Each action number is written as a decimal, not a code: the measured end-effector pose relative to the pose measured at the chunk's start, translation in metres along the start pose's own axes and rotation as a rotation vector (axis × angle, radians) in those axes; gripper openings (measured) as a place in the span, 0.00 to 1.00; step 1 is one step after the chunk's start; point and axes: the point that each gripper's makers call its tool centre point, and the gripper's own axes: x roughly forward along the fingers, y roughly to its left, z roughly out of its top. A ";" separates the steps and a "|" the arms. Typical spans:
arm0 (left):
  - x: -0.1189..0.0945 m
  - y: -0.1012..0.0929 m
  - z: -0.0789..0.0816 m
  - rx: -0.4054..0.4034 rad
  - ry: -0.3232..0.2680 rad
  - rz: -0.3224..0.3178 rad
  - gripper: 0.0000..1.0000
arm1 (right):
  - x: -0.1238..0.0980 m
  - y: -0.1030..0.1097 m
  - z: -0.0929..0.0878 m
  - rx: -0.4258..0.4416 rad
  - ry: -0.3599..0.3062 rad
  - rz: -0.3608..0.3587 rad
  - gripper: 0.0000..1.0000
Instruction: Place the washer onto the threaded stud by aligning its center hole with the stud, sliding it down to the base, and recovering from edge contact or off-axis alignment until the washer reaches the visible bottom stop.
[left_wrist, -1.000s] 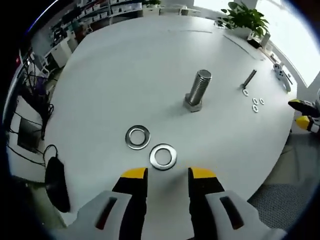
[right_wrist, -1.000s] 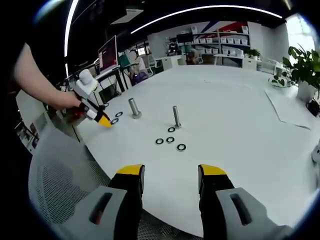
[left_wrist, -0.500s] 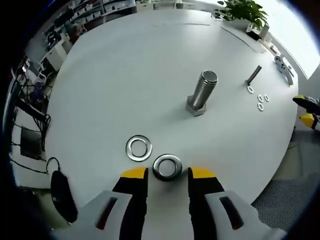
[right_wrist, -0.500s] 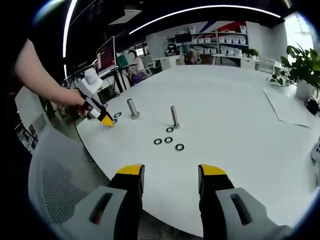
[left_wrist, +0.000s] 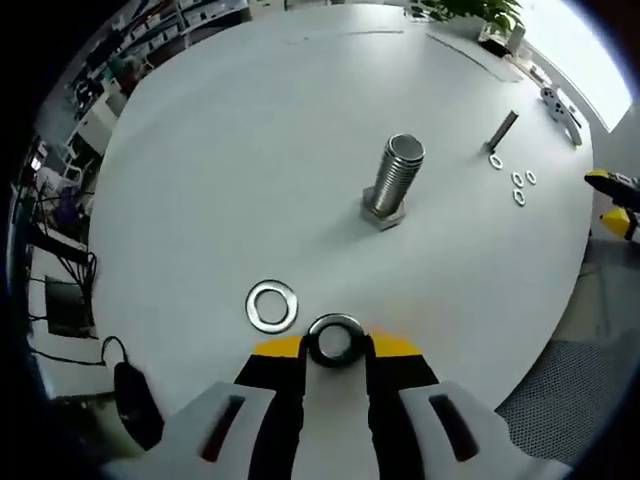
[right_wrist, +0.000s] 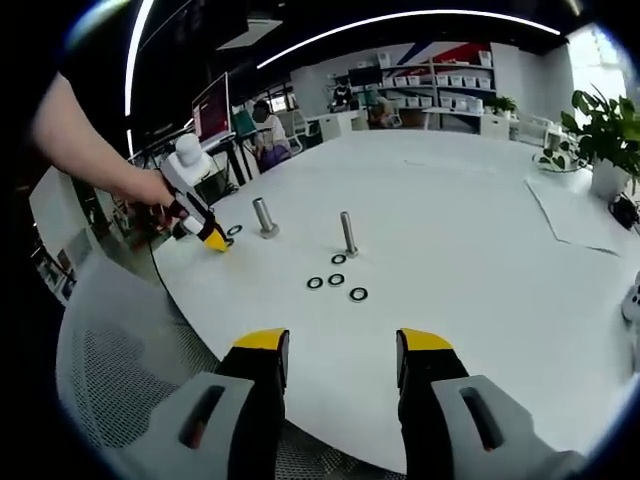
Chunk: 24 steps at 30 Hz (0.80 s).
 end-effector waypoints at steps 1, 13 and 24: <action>0.000 -0.001 -0.001 0.002 0.013 -0.006 0.21 | 0.000 0.000 0.000 0.001 0.000 0.000 0.46; 0.001 -0.004 -0.005 0.160 0.168 -0.037 0.23 | 0.000 0.000 0.000 0.000 -0.001 0.002 0.46; 0.002 -0.002 -0.007 0.188 0.192 -0.031 0.21 | 0.000 0.000 0.000 -0.002 -0.002 0.002 0.45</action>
